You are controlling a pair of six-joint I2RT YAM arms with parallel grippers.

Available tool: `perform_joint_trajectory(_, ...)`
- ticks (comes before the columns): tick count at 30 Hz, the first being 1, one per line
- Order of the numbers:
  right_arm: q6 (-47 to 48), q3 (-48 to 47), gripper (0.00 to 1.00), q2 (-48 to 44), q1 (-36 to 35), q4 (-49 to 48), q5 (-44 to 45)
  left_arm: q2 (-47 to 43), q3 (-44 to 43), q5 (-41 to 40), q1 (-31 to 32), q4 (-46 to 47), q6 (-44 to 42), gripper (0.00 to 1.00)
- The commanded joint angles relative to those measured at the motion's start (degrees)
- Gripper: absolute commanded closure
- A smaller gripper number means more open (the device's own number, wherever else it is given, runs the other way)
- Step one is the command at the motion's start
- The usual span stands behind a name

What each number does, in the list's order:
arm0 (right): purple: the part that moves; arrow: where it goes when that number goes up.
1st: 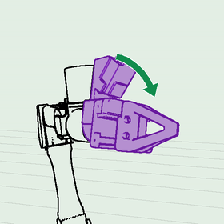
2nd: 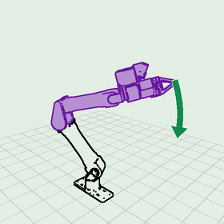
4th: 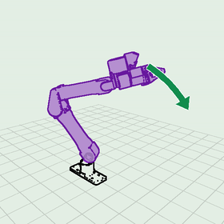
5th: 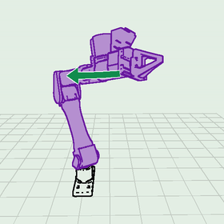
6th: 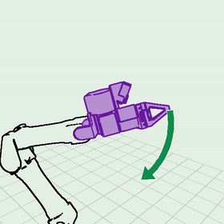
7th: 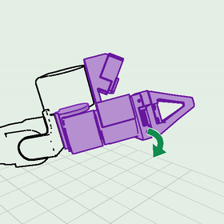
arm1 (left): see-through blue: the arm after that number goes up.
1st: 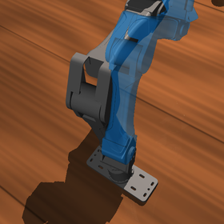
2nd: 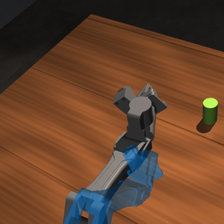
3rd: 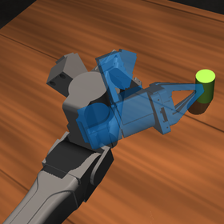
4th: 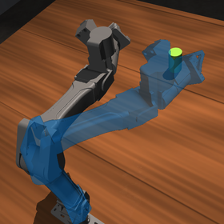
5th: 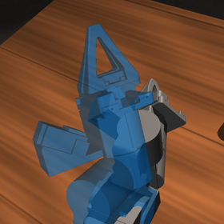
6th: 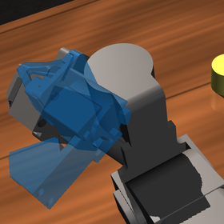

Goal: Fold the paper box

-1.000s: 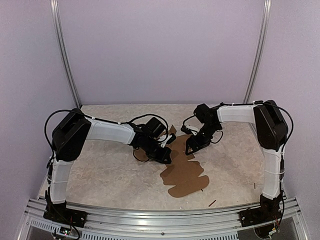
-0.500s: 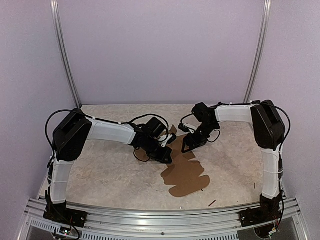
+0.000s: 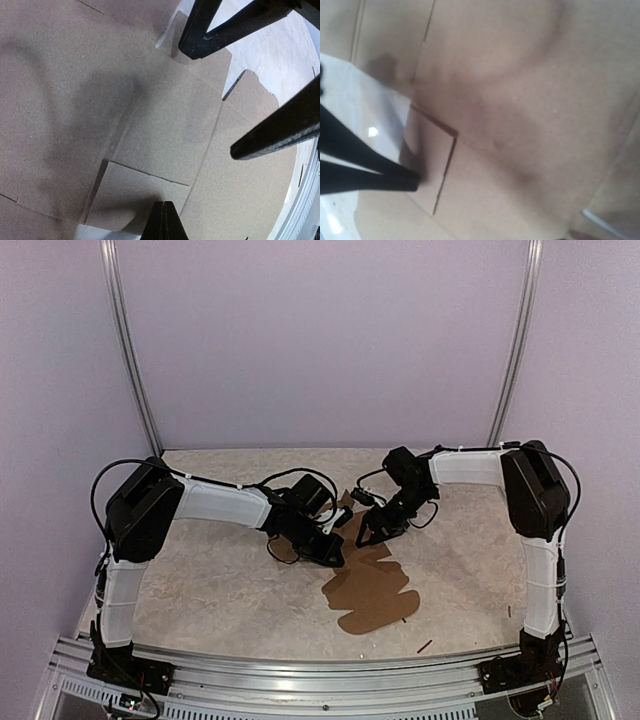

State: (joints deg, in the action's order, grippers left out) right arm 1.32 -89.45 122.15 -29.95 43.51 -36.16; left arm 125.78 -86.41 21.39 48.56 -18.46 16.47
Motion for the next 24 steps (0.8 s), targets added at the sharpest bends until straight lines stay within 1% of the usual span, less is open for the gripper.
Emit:
perform_joint_trajectory(1,0.76,2.98,0.37,-5.65,0.49,0.29,1.73,4.79,2.27,-3.23,-0.22,-4.44,0.21,1.00)
perform_joint_trajectory(6,2.18,8.60,0.36,-12.40,4.33,-2.08,9.37,3.50,4.86,-3.20,-0.71,-2.71,0.52,1.00)
perform_joint_trajectory(8,2.74,8.79,0.36,-13.40,6.85,-2.88,11.61,2.64,5.37,-2.76,-1.10,-2.00,0.86,1.00)
perform_joint_trajectory(11,3.53,6.67,0.36,-12.09,9.84,-3.68,15.88,3.24,4.76,-1.78,-1.36,-2.19,0.94,1.00)
perform_joint_trajectory(14,4.56,3.97,0.34,-8.84,11.10,-3.48,15.44,4.39,3.86,-2.00,-1.06,-3.11,0.97,1.00)
perform_joint_trajectory(21,3.86,-1.78,0.32,-1.06,11.19,-2.33,12.03,7.67,-0.47,-9.65,1.24,-10.75,-1.88,1.00)
perform_joint_trajectory(24,3.60,-2.58,0.32,0.32,11.23,-2.33,12.04,8.93,-1.33,-10.80,1.69,-13.06,-2.57,1.00)
